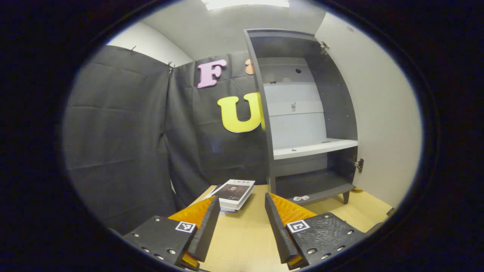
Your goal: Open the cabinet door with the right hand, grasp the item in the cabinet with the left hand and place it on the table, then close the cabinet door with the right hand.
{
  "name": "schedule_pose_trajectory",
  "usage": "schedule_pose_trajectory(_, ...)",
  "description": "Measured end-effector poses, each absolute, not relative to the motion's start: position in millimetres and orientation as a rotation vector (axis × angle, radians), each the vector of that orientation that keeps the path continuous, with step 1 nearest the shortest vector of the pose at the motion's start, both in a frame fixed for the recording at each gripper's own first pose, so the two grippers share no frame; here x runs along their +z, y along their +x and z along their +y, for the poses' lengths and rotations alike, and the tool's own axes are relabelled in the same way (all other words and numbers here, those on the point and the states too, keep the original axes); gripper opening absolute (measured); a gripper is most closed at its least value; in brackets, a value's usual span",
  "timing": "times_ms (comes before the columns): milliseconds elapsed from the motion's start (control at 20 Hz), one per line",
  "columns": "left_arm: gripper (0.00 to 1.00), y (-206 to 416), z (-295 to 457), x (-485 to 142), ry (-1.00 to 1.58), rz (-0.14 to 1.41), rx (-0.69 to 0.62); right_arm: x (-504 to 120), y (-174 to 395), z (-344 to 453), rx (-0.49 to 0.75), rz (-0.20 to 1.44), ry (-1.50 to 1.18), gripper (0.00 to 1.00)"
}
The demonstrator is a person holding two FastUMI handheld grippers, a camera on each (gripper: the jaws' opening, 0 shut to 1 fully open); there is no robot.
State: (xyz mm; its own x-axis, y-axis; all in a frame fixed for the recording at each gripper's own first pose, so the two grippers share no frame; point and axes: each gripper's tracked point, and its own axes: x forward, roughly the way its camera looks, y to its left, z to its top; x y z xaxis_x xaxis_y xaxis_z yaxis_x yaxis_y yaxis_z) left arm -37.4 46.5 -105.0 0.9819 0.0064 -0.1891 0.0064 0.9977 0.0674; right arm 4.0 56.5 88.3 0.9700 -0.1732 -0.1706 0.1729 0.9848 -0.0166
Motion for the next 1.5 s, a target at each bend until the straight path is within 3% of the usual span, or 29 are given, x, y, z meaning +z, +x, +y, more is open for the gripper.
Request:
schedule_pose_trajectory(250, 0.71, -48, 80, -109, 0.061, 0.192, 0.0, 89, -2, 84, -0.171, 0.175, -0.003, 0.92)
schedule_pose_trajectory(300, 0.71, -50, 86, -110, 0.063, 0.193, 0.002, 89, -6, 94, -0.159, 0.172, -0.002, 0.96)
schedule_pose_trajectory(400, 0.71, -54, 101, -108, 0.065, 0.19, 0.006, 90, -7, 114, -0.133, 0.165, -0.001, 0.92)
schedule_pose_trajectory(800, 0.71, -73, 146, -105, 0.072, 0.191, 0.028, 90, -4, 182, -0.05, 0.146, 0.014, 0.92)
schedule_pose_trajectory(850, 0.71, -75, 150, -104, 0.072, 0.189, 0.03, 90, -1, 190, -0.04, 0.143, 0.019, 0.96)
schedule_pose_trajectory(1000, 0.71, -81, 159, -103, 0.074, 0.187, 0.038, 89, 7, 220, 0.009, 0.14, 0.031, 0.92)
schedule_pose_trajectory(1050, 0.71, -84, 162, -102, 0.073, 0.187, 0.04, 88, 11, 230, 0.029, 0.14, 0.035, 1.0)
schedule_pose_trajectory(1100, 0.71, -87, 165, -101, 0.072, 0.186, 0.042, 88, 13, 241, 0.049, 0.141, 0.038, 0.92)
schedule_pose_trajectory(1300, 0.71, -96, 171, -103, 0.065, 0.203, 0.036, 85, 26, 279, 0.124, 0.141, 0.048, 0.92)
schedule_pose_trajectory(1350, 0.72, -97, 171, -104, 0.061, 0.213, 0.031, 84, 31, 288, 0.145, 0.147, 0.054, 0.96)
schedule_pose_trajectory(1450, 0.71, -99, 173, -99, 0.06, 0.209, 0.032, 82, 40, 312, 0.208, 0.151, 0.091, 0.92)
schedule_pose_trajectory(1500, 0.71, -101, 175, -95, 0.063, 0.2, 0.037, 85, 43, 318, 0.23, 0.148, 0.109, 0.97)
